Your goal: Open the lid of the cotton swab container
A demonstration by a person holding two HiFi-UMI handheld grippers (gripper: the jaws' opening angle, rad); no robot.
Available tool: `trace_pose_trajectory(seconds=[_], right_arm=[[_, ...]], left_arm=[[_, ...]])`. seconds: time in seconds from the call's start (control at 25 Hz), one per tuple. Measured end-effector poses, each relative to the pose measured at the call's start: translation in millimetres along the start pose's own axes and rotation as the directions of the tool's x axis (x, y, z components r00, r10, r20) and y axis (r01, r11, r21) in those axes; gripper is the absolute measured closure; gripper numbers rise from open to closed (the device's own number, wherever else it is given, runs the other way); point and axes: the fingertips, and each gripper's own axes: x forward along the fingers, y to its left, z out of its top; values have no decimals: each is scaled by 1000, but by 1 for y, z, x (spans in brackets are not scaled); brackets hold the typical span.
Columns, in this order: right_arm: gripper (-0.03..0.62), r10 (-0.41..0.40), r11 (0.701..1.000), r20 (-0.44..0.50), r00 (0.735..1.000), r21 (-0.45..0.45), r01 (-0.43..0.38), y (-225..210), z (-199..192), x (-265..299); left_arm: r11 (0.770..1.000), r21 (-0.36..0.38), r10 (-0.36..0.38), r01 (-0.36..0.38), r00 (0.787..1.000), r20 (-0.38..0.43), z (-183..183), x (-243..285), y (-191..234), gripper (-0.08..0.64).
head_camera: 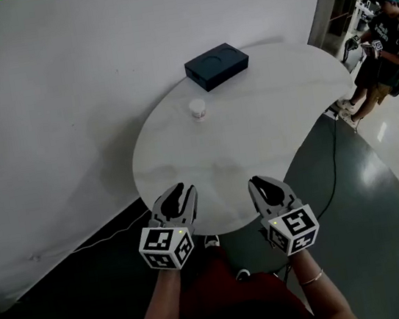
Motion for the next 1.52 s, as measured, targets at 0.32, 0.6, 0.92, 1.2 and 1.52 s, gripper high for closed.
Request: trace_pose_trajectory(seconds=[0.32, 0.6, 0.92, 1.2, 1.52], right_arm=[[485, 11, 998, -62, 998, 59, -8, -5, -10, 52], [461, 3, 999, -105, 994, 41, 1, -11, -9, 92], [424, -30, 999, -121, 992, 23, 33, -24, 3, 131], [404, -56, 998, -139, 989, 21, 60, -31, 7, 158], [400, -95, 995, -152, 984, 8, 97, -43, 13, 178]], left_arm=[[1000, -11, -27, 26, 999, -37, 0, 35, 39, 463], [997, 3, -70, 71, 995, -77, 4, 70, 67, 422], [990, 19, -137, 140, 984, -115, 12, 113, 88, 371], [977, 41, -201, 209, 968, -151, 19, 147, 103, 335], [965, 74, -231, 250, 950, -209, 12, 178, 116, 296]])
